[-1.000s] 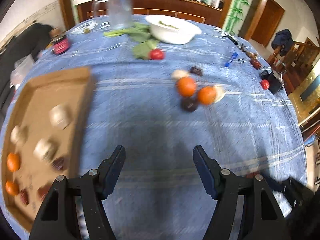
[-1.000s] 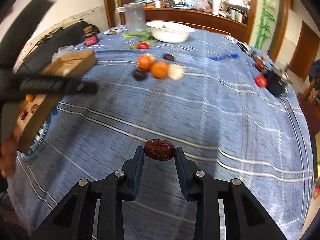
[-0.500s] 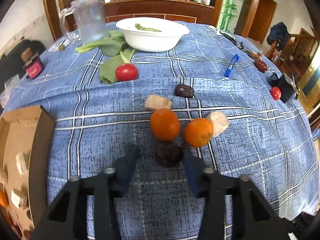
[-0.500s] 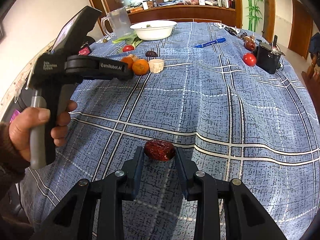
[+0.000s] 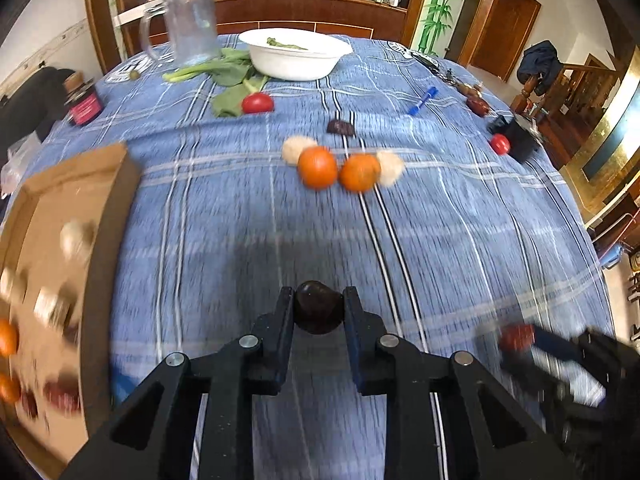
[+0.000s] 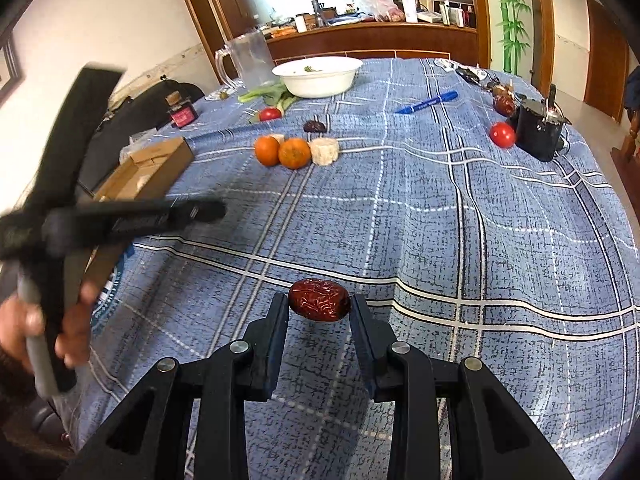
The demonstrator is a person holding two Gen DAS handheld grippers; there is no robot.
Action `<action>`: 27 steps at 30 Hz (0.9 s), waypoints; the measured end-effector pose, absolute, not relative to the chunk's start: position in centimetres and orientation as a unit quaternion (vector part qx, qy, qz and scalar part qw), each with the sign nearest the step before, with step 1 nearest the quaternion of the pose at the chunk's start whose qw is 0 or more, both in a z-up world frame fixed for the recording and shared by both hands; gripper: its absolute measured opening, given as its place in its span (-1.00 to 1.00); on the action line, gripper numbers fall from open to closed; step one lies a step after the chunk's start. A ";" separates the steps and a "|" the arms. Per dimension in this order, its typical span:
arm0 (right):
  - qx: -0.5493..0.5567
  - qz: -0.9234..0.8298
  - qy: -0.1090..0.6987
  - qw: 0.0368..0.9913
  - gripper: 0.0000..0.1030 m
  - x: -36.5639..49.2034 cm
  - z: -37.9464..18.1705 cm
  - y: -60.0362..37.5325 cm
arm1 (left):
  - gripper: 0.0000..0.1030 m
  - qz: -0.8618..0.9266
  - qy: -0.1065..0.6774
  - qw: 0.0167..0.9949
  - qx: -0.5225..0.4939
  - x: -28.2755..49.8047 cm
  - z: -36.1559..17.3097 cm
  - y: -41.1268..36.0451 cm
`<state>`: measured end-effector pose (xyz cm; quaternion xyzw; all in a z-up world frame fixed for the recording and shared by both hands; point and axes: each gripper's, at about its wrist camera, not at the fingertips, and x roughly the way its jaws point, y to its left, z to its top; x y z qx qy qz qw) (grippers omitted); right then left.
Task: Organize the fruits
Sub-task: 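Carry both dates over the cardboard tray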
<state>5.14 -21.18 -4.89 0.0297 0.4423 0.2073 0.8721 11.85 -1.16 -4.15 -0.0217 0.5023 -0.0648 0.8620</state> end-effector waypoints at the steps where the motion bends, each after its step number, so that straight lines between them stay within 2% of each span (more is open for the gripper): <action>1: 0.028 0.209 0.440 0.873 -0.34 5.0 -4.7 -21.2 | -0.56 -0.062 0.503 0.862 -0.023 11.0 -4.0 -1.1; 10: 0.027 0.198 0.440 0.875 -0.34 3.6 -4.2 -20.3 | -0.56 -0.079 0.493 0.865 -0.044 5.8 -2.6 0.3; 27: 0.034 0.198 0.453 0.868 -0.34 5.4 -2.8 -13.1 | -0.55 -0.074 0.454 0.885 -0.072 5.4 0.7 7.8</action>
